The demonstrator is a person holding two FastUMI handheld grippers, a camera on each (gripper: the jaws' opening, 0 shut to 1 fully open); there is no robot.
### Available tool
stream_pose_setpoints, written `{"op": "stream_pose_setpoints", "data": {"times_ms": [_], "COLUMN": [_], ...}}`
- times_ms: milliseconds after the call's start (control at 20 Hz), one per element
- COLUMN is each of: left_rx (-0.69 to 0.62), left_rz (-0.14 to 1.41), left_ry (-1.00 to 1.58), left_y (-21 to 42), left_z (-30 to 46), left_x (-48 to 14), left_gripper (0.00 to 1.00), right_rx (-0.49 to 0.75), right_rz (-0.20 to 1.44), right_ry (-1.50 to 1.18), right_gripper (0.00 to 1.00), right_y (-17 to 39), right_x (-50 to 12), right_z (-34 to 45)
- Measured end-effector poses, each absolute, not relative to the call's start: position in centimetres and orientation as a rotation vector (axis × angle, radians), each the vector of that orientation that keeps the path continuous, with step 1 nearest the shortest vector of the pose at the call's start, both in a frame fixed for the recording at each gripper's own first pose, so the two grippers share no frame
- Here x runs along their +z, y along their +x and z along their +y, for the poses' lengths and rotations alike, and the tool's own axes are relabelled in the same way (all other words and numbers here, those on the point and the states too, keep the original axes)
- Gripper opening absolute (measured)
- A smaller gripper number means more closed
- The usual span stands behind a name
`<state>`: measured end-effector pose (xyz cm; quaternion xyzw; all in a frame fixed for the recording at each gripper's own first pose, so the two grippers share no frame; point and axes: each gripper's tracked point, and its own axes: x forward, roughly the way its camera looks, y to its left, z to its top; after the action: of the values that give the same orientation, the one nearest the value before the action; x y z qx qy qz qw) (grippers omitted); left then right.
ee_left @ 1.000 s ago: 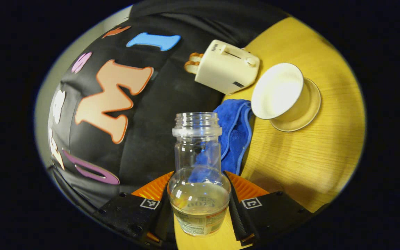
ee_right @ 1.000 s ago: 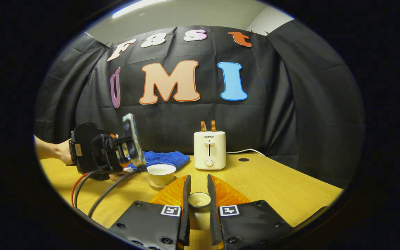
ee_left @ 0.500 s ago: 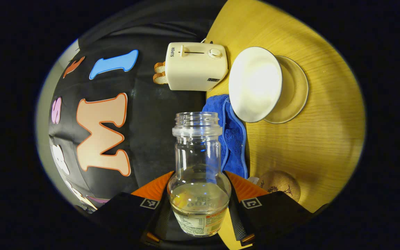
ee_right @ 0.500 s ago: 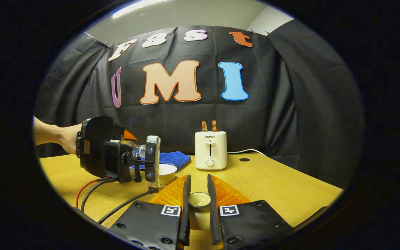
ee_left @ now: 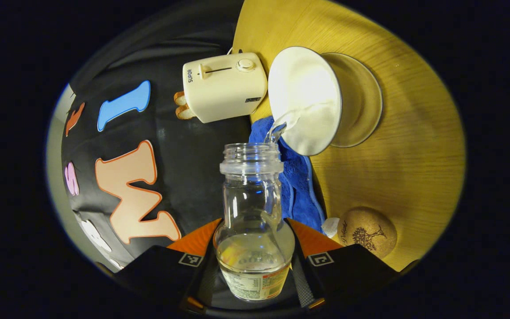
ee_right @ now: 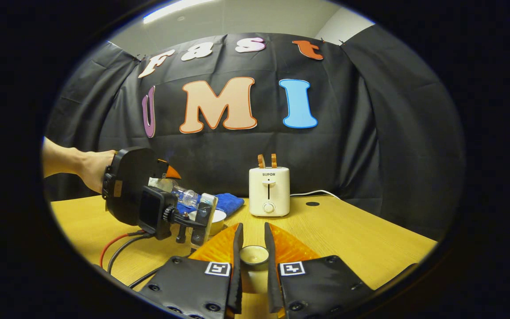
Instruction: Open the teacup lid with one hand, grasp the water bottle and pour water into the teacup with the other hand; after pouring, place the water bottle on the coaster and then close the teacup lid.
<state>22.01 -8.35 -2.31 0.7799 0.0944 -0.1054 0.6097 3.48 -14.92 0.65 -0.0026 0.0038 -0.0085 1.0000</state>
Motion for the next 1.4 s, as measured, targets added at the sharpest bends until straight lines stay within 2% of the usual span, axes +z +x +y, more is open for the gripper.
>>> {"op": "stream_pose_setpoints", "data": {"times_ms": [750, 1400], "left_rx": [-0.242, -0.243], "left_rz": [0.202, 0.184], "left_ry": [2.076, 2.152], "left_y": [22.8, 23.1], "left_z": [-9.9, -10.1], "left_x": [0.1, 1.4], "left_gripper": [0.7, 0.7], "right_rx": [-0.013, -0.01], "right_rz": [0.008, 0.009], "right_ry": [-0.004, -0.004], "right_gripper": [0.27, 0.26], "right_y": [3.5, 3.5], "right_x": [0.6, 0.6], "right_z": [-14.9, -14.9]}}
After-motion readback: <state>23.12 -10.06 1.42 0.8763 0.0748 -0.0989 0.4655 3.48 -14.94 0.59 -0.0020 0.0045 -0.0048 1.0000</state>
